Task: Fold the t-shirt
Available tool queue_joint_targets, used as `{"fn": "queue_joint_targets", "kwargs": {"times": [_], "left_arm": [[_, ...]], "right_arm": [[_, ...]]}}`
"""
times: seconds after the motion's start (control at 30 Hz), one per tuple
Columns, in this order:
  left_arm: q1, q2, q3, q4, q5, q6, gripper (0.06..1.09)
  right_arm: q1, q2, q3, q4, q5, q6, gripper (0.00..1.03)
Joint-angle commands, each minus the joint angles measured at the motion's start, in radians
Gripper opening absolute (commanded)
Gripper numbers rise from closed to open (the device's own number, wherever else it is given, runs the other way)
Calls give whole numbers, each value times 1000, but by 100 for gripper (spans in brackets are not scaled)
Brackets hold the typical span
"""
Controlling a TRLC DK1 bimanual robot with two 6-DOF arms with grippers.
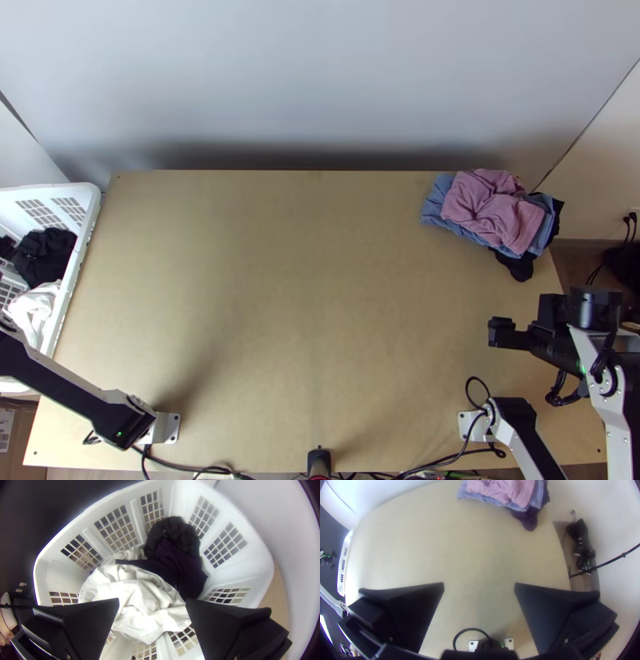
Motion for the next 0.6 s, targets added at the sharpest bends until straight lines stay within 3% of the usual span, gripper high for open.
{"fn": "queue_joint_targets", "kwargs": {"times": [0.0,0.57], "left_arm": [[72,153,21,85,-48,75,103],[152,315,21,70,-69,144,103]], "right_arm": [[-7,18,-2,12,0,-1,98],[-7,57,4,21,-1,-6,98]]}}
